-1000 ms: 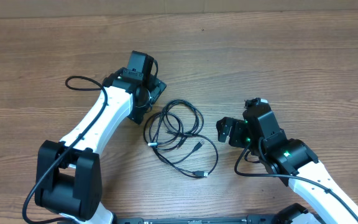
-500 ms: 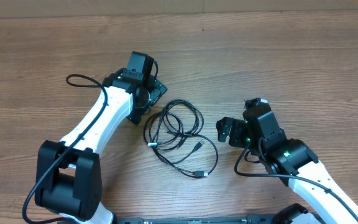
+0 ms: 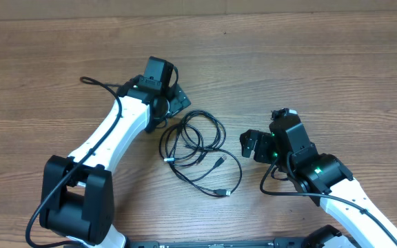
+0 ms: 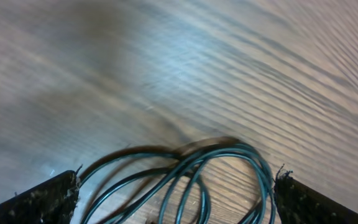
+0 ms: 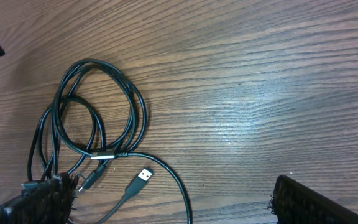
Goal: Untangle cables
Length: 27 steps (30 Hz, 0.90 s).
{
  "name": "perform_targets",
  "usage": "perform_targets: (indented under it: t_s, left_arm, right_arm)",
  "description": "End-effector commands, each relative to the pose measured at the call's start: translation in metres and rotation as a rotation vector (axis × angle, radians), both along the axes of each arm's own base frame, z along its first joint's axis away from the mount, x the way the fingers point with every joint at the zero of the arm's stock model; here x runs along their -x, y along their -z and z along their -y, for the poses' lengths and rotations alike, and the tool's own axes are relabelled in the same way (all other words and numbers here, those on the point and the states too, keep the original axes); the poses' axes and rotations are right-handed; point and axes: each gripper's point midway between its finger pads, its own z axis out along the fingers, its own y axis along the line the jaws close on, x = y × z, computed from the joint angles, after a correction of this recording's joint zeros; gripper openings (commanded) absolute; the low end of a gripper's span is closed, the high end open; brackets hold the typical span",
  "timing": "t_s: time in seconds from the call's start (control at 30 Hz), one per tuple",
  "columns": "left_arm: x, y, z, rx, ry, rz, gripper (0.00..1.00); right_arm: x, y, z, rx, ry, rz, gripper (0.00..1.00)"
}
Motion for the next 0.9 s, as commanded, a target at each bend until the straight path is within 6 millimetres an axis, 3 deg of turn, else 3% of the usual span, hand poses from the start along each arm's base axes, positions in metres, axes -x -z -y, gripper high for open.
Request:
perform_targets:
  t_s: [0.0,0.23,0.5,0.67,0.77,0.87]
  left_arm:
    - [-0.003,0.001,0.020,-0.013,0.220,0.047,1.00]
    - [-0.002,-0.006,0.058,0.029,0.364,0.111,1.00]
    - [0.008,0.000,0.078,0.026,0.280,0.085,0.97]
    - [0.019,0.020,0.089,0.034,0.237,0.020,0.79]
    - [0.026,0.034,0.086,0.023,0.204,-0.037,0.61]
    - [0.034,0.042,0.079,0.019,0.142,-0.096,0.59]
  right_arm:
    - [-0.007,-0.013,-0.001,-0.009,0.008,0.036,1.00]
    - [-0.007,-0.013,-0.001,-0.011,0.008,0.038,1.00]
    - [-0.007,-0.013,-0.001,-0.011,0.008,0.038,1.00]
    - [-0.007,-0.013,-0.001,-0.010,0.008,0.038,1.00]
    - [-0.007,-0.013,-0.001,-0.011,0.008,0.038,1.00]
    - [-0.007,-0.013,-0.001,-0.010,0.008,0.038,1.00]
